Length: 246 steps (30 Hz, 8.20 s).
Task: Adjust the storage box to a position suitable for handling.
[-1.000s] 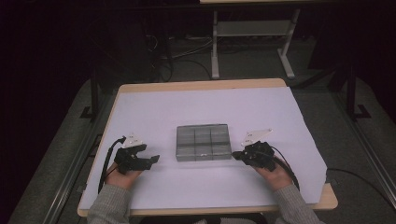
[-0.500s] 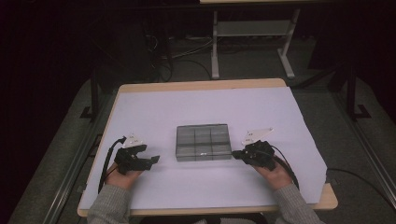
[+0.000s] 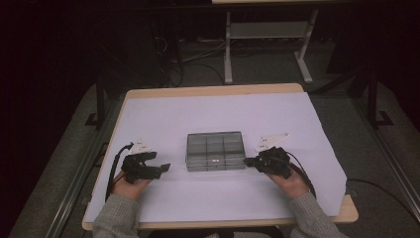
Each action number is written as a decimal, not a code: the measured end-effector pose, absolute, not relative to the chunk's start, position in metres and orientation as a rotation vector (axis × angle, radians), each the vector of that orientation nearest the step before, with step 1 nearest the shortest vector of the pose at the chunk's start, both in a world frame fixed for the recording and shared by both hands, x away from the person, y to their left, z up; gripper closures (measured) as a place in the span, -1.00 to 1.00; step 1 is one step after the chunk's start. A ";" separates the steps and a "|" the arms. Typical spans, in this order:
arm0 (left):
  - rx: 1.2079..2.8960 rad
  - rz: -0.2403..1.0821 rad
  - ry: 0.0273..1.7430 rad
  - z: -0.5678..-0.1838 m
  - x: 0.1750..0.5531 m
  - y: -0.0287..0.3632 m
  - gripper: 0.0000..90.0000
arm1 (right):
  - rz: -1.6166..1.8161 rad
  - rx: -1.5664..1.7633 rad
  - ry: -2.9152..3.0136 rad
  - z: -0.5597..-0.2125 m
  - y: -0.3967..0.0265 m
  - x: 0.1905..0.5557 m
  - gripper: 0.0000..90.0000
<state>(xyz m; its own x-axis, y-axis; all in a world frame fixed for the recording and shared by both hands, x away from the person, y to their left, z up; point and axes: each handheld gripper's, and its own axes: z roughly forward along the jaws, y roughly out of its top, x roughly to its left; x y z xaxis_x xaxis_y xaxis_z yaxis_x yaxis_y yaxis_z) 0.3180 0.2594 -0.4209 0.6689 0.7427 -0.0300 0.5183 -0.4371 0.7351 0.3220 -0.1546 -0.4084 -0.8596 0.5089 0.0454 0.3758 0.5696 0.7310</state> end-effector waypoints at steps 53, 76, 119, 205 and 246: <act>2.242 0.354 0.771 -0.386 0.390 0.198 0.14 | 1.125 0.673 2.579 -0.356 -0.152 0.345 0.99; 2.167 0.350 0.738 -0.383 0.403 0.193 0.59 | 1.110 0.735 2.593 -0.377 -0.169 0.334 0.88; 2.167 0.365 0.777 -0.393 0.428 0.190 0.73 | 1.125 0.839 2.578 -0.398 -0.197 0.333 0.79; 2.034 0.205 0.960 -0.415 0.454 0.195 0.53 | 1.117 0.865 2.567 -0.401 -0.203 0.334 0.67; 2.118 0.277 0.920 -0.402 0.414 0.213 0.34 | 0.816 1.139 2.609 -0.413 -0.225 0.334 0.01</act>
<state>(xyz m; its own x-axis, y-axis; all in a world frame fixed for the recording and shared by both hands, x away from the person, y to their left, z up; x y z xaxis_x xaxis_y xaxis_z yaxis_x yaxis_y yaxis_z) 0.4143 0.2126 -0.4022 0.7122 0.6940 -0.1055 0.5206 -0.4214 0.7426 0.3343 -0.2249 -0.4128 -0.6906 0.7214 0.0523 0.6225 0.5560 0.5508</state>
